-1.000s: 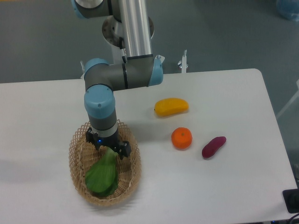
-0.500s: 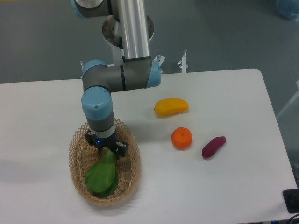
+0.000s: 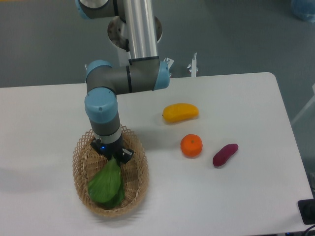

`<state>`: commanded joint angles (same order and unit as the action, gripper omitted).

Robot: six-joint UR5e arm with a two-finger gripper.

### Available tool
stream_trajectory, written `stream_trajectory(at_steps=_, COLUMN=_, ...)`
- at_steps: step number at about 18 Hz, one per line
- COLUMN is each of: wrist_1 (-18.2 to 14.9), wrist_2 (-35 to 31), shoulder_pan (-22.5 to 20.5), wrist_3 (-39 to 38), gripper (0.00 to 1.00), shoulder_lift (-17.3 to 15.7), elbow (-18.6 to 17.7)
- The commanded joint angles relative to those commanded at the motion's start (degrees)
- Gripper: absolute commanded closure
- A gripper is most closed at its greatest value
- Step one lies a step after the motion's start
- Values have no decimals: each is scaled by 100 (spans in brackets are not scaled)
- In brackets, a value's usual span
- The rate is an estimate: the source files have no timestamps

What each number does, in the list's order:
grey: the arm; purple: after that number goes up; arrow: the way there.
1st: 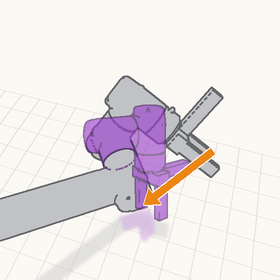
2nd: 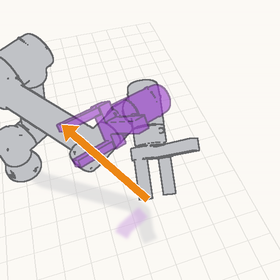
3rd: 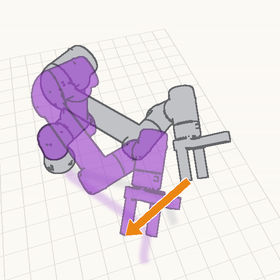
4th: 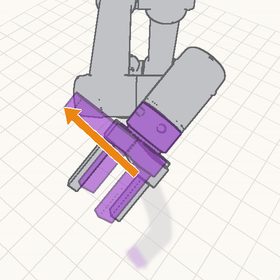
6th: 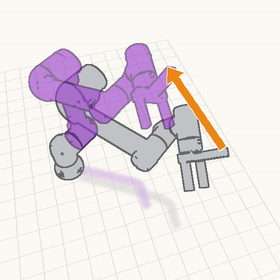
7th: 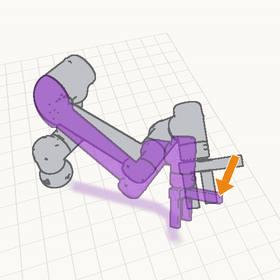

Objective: Pick up the green vegetable from the basket
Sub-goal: 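Lift the bok choy out of the basket toward the tangerine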

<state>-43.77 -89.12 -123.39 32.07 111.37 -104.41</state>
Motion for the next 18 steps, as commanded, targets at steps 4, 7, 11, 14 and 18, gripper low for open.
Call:
stream_trajectory(at_steps=4, wrist_1=-18, wrist_2=27, shoulder_pan=-334, wrist_3=378, gripper=65, shoulder_lift=-308, elbow=17)
stream_trajectory(at_steps=7, wrist_1=-106, wrist_2=-9, shoulder_pan=-589, wrist_3=773, gripper=65, shoulder_lift=-326, elbow=202)
stream_trajectory(at_steps=11, wrist_1=-97, wrist_2=96, shoulder_pan=-1116, wrist_3=1361, gripper=65, shoulder_lift=-730, elbow=246)
stream_trajectory(at_steps=14, wrist_1=-149, wrist_2=421, shoulder_pan=-1529, wrist_3=1661, gripper=65, shoulder_lift=-792, elbow=387)
stream_trajectory(at_steps=18, wrist_1=-368, wrist_2=440, shoulder_pan=-2021, wrist_3=2880, gripper=65, shoulder_lift=-889, elbow=448)
